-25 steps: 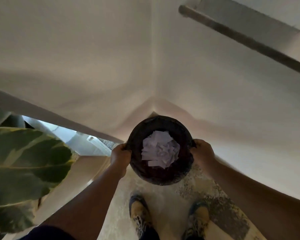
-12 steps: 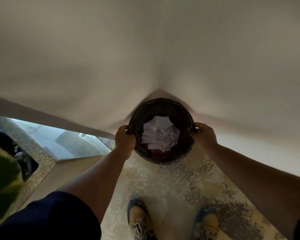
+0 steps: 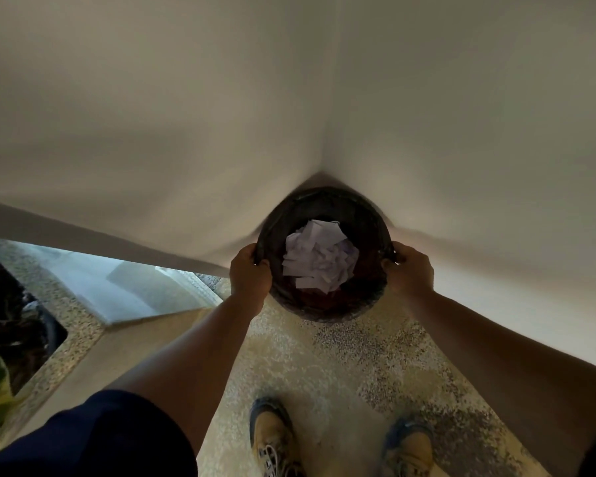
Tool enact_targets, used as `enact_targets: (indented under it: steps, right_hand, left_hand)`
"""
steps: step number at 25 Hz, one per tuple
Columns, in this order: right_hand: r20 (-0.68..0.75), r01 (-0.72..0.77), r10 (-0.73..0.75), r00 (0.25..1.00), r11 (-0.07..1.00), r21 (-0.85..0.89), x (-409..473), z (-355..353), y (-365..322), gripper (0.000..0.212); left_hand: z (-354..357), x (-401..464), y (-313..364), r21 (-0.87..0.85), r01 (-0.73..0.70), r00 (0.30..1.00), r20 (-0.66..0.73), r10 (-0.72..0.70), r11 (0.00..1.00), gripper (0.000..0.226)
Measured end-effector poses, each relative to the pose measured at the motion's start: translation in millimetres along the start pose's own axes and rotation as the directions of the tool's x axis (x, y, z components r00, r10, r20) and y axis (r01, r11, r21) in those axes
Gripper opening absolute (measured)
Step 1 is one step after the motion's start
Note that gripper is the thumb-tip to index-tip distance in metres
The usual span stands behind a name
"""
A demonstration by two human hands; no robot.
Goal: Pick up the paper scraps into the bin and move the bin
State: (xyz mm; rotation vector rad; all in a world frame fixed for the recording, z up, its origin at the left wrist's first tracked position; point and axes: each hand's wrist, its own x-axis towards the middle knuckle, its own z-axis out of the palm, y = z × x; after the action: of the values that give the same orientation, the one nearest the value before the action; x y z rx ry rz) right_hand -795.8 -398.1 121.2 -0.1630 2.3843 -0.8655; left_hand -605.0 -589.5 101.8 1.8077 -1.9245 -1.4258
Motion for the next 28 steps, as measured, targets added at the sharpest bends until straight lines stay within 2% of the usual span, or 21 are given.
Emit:
enact_targets:
  steps: [8, 13, 19, 25, 27, 28]
  right_hand:
    - [0.041, -0.021, 0.022, 0.999, 0.999, -0.024, 10.8, -0.7, 4.5, 0.041]
    - [0.022, -0.039, 0.039, 0.999, 0.999, -0.005, 13.8, 1.1, 10.4, 0.041]
    - [0.031, 0.005, -0.004, 1.000, 0.999, -0.040, 18.9, 5.7, 7.6, 0.037]
    - [0.067, 0.033, -0.028, 0.997, 0.997, -0.075, 17.0, 2.3, 5.8, 0.036]
    - [0.079, 0.037, -0.029, 0.996, 0.995, -0.092, 11.8, 2.6, 1.9, 0.034]
    - [0.081, 0.039, -0.031, 0.996, 0.994, -0.104, 4.7, 2.4, -1.8, 0.036]
  left_hand:
    - [0.9, 3.0, -3.4, 0.057, -0.010, 0.999, 0.038, 0.007, 0.998, 0.026]
    - [1.5, 0.7, 2.3, 0.031, 0.006, 1.000, 0.025, -0.006, 1.000, 0.028]
    - [-2.9, 6.7, 5.5, 0.042, 0.022, 0.997, 0.070, -0.025, 0.999, 0.034]
    - [-4.1, 8.4, 7.0, 0.087, 0.021, 0.993, 0.113, -0.031, 0.996, 0.029]
    - [-0.6, 5.8, 10.8, 0.123, 0.028, 0.996, 0.077, -0.038, 0.992, 0.020]
    - [2.0, 0.7, 13.9, 0.130, 0.055, 0.997, 0.039, -0.061, 0.990, 0.027]
